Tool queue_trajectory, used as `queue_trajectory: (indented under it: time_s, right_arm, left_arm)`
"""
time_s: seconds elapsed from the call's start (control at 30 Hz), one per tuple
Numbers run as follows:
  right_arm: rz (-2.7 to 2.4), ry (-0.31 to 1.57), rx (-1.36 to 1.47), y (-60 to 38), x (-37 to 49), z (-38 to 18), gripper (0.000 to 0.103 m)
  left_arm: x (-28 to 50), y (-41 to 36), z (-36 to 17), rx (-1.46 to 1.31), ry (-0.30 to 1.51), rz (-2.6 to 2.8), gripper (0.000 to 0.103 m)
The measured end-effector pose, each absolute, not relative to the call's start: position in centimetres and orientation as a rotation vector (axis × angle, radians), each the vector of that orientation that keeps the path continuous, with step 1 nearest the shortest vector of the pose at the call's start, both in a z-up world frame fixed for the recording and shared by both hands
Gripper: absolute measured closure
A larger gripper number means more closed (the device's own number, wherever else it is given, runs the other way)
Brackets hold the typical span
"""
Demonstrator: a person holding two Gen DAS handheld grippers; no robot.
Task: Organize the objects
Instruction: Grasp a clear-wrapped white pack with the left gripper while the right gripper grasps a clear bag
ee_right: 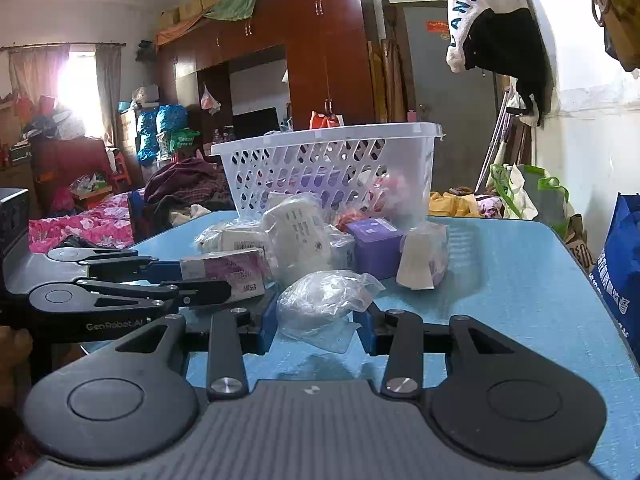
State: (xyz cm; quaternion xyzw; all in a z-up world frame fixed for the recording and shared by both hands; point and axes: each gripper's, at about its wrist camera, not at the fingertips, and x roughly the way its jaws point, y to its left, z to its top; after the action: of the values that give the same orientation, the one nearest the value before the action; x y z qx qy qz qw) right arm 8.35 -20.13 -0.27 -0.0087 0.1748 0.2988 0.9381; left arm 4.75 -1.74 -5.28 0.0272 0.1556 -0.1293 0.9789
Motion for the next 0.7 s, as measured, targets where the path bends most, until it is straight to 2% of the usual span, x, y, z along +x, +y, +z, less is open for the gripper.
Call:
queue_trajectory:
  time_s: [0.7]
  right_arm:
    - [0.587,0.309,-0.002,-21.0,8.1,0.9,0.060]
  left_arm:
    - [1.4,1.1,-3.1,0.013,0.163,-0.270,0.066]
